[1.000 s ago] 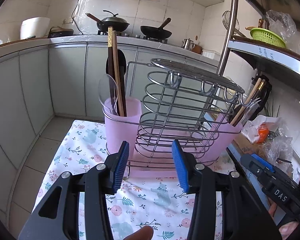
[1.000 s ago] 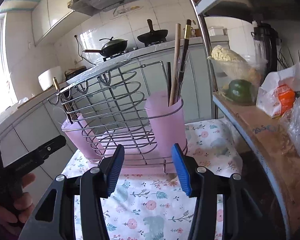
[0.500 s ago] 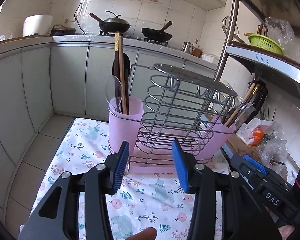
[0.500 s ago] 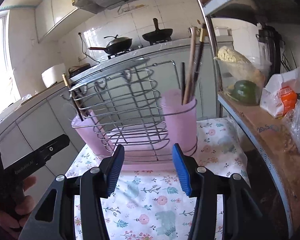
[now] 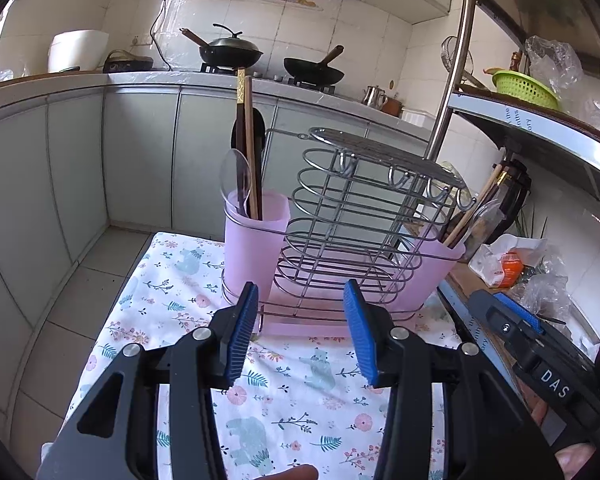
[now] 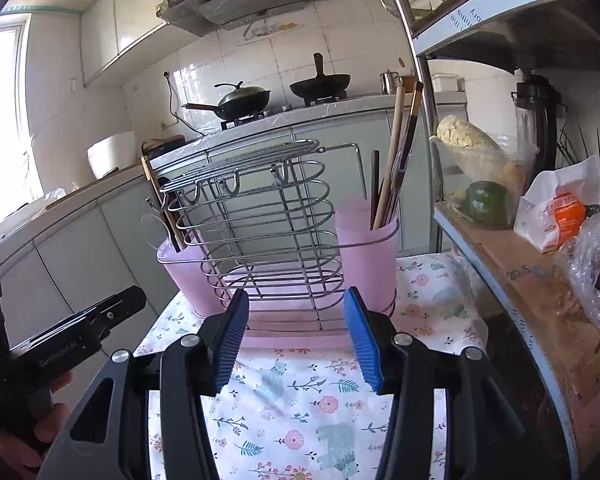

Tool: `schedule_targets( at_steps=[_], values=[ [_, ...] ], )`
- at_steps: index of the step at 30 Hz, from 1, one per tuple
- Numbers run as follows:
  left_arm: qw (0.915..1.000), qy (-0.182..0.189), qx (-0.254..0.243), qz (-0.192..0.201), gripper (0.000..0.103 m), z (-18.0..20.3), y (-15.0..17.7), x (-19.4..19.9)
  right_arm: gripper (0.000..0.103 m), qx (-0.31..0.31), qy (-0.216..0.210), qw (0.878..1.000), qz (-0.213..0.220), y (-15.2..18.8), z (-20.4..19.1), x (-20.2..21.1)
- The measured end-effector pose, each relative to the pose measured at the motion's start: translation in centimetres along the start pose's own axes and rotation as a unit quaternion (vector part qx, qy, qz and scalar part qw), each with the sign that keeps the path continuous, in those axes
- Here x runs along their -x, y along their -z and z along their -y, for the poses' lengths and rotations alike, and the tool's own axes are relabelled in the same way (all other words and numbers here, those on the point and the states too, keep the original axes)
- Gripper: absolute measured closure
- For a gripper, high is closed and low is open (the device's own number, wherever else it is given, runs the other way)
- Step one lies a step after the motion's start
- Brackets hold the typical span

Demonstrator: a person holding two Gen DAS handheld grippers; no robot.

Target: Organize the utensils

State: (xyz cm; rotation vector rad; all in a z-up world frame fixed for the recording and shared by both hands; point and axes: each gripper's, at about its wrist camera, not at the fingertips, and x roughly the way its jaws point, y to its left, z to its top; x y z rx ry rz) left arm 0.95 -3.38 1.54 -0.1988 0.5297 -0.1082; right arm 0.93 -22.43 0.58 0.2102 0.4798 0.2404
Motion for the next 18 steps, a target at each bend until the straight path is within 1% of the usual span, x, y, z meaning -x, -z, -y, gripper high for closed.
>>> schedule_targets(
  at_steps=[6,18],
  values=[
    [1.0000,0.000,0.000,0.002,0.058,0.08,0.06,0.13,0.054,-0.001,0.008,1.000,0.009,-0.11,0.28,0.56],
    [0.9998,-0.010,-0.014,0.008,0.058,0.45,0.25,0.48,0.054,0.000,0.007,1.000,0.013,-0.05,-0.02,0.84]
  ],
)
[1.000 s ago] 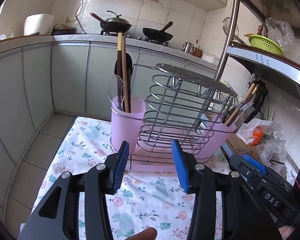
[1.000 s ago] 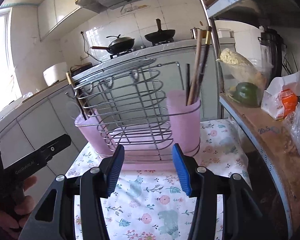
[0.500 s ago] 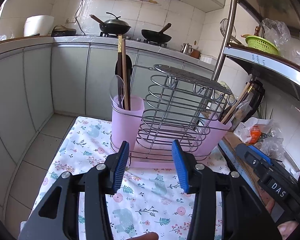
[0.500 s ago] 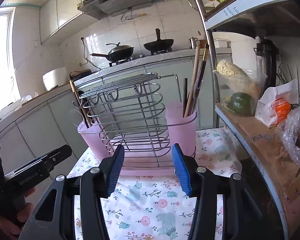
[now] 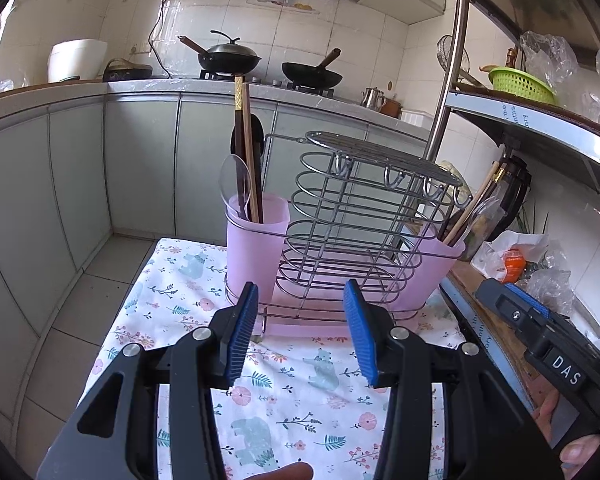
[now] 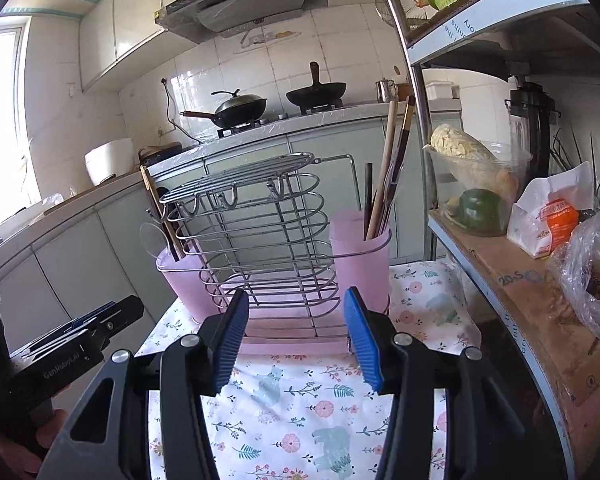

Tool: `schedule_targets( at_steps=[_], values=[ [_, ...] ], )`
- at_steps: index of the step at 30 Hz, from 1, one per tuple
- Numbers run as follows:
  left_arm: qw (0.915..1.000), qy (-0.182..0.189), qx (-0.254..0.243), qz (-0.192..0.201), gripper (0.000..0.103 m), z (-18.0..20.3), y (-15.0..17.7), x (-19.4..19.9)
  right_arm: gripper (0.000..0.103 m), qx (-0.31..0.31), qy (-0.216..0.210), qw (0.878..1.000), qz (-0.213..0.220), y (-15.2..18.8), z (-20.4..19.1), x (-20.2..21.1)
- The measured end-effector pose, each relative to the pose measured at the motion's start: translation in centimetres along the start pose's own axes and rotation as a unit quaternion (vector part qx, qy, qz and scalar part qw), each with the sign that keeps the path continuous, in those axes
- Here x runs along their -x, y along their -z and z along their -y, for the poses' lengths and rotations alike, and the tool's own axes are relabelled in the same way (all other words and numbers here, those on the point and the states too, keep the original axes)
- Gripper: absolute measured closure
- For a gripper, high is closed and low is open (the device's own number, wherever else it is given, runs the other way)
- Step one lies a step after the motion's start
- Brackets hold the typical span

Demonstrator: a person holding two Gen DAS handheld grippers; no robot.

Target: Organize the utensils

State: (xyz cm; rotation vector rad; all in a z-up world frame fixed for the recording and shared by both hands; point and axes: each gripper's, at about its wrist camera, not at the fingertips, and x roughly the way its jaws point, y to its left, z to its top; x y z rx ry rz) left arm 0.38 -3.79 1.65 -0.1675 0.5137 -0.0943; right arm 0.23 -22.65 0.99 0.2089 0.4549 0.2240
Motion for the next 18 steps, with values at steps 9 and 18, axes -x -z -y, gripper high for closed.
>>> schedule_targets(
  at_steps=[9,18],
  values=[
    [0.9999,-0.008,-0.011,0.008,0.058,0.15,0.07,0.36,0.054,0.003,0.000,1.000,-0.002,0.13,-0.26,0.09],
    [0.9999,-0.008,-0.011,0.008,0.058,0.09,0.11,0.43,0.054,0.005,0.000,1.000,-0.003,0.19,-0.48,0.19]
  ],
)
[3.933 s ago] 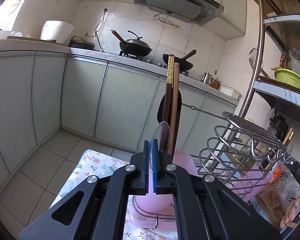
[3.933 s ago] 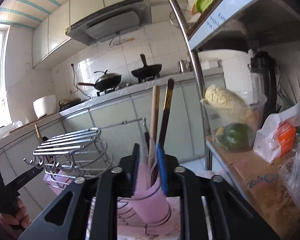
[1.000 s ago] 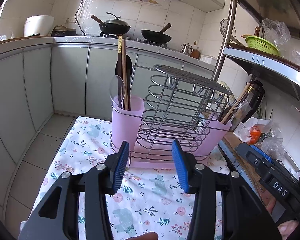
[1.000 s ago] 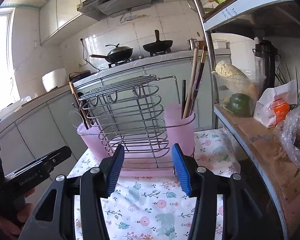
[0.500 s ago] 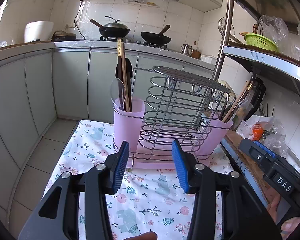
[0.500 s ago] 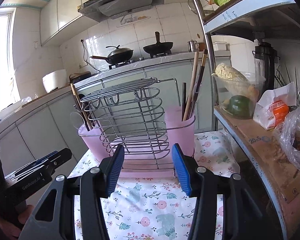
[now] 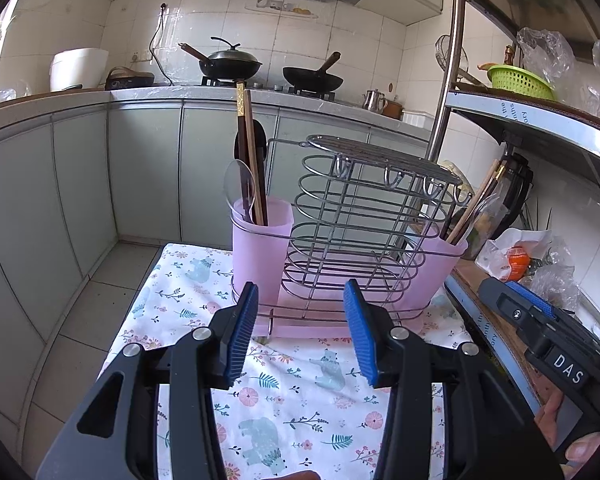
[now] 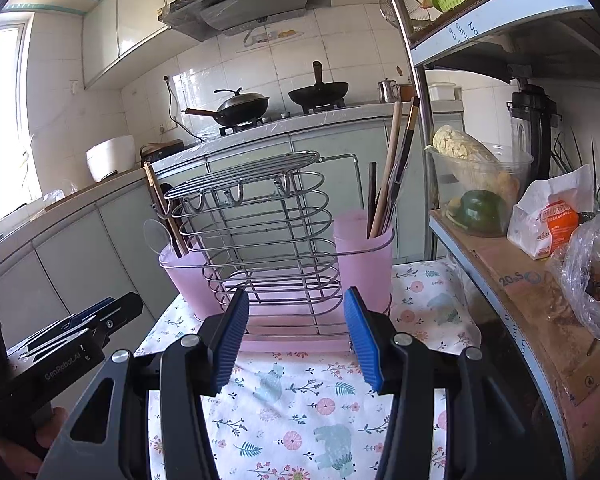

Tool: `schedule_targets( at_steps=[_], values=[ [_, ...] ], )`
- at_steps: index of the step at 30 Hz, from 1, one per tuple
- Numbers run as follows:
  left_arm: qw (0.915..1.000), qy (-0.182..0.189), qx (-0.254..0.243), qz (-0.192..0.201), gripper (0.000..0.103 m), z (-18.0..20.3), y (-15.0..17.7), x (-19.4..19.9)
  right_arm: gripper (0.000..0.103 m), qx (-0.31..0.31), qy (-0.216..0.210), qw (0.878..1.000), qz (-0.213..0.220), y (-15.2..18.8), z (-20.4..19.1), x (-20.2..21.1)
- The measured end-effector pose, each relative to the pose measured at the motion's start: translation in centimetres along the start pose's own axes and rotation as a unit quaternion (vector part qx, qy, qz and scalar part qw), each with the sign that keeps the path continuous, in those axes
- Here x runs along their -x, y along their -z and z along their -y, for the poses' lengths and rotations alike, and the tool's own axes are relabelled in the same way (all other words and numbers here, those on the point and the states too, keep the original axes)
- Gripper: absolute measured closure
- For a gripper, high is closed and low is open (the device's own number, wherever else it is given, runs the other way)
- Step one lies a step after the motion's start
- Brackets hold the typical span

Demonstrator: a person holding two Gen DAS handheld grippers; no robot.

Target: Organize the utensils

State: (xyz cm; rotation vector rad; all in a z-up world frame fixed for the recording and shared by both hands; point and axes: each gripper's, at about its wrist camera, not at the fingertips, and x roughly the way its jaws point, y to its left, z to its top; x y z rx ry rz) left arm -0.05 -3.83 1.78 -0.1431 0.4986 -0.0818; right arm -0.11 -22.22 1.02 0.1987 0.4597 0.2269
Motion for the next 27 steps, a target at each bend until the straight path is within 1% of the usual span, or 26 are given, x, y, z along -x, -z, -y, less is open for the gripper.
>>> schedule_targets(
  at_steps=[27],
  values=[
    [1.0000,0.001,0.001,-0.002,0.058,0.13,0.24,-0.13,0.054,0.005,0.000,1.000,-0.004,-0.26,0.05,0.00]
  ],
)
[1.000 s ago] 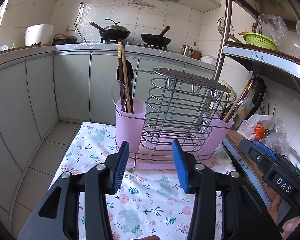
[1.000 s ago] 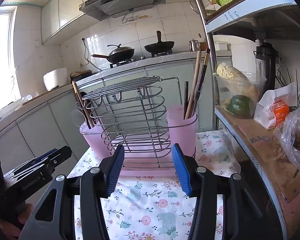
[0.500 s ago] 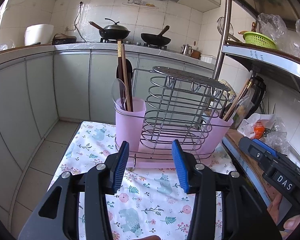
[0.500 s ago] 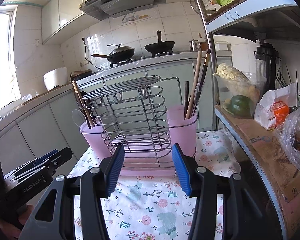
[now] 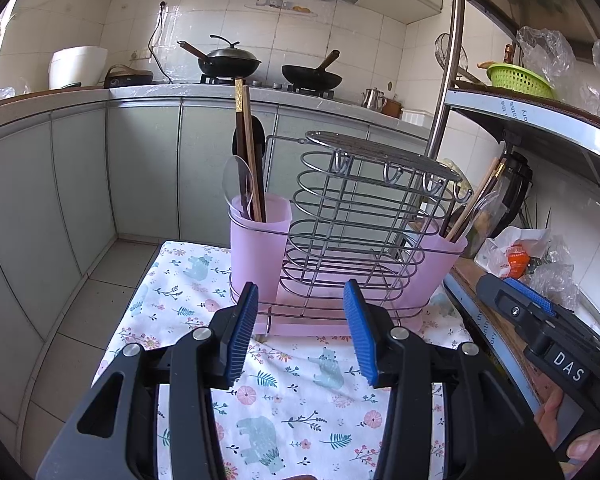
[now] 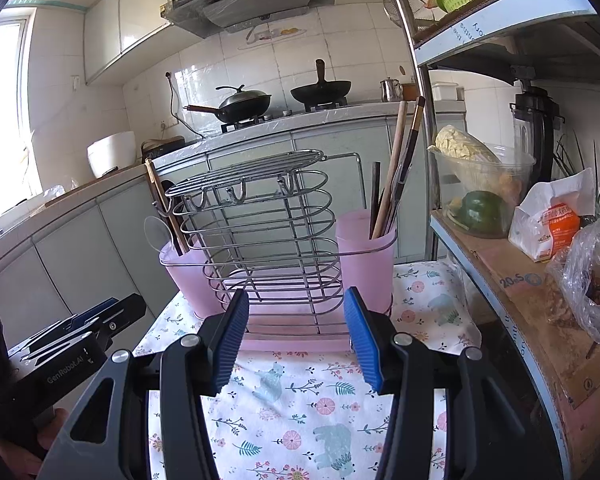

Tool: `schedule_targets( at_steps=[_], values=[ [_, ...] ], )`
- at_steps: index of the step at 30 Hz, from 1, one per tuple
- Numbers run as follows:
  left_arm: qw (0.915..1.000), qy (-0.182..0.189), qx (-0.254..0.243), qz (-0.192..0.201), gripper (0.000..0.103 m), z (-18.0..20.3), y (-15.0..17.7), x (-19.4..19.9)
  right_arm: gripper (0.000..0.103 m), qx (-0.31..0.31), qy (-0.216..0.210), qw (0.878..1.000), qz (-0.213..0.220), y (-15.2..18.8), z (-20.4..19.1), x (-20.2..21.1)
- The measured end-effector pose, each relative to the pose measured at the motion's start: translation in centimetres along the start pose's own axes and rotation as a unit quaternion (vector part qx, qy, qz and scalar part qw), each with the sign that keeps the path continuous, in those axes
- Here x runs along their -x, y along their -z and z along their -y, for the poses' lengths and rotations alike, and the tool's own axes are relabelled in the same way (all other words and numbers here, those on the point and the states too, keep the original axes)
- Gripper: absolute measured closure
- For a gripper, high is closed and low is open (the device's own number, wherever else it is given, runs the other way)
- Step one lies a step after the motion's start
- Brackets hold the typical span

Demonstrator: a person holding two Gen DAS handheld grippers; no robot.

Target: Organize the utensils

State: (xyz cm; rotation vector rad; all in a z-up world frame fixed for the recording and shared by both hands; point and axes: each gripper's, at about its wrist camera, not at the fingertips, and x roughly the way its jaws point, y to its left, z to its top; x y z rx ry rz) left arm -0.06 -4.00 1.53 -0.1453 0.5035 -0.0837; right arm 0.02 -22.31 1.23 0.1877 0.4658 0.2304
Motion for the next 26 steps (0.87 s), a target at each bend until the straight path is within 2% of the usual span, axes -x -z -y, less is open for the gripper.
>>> schedule_targets(
  at_steps=[17,26],
  values=[
    [1.0000,-0.007,0.001,-0.003,0.058,-0.2,0.3,-0.8,0.054,0.003,-0.001,1.000,-0.010,0.2,0.2,-1.0],
    [0.9995,-0.019,0.002,-0.024,0.058,-1.2,0.2,-2.1,0.054,0.003,0.015,1.000,-0.015,0.1,1.6,-1.7]
  ],
)
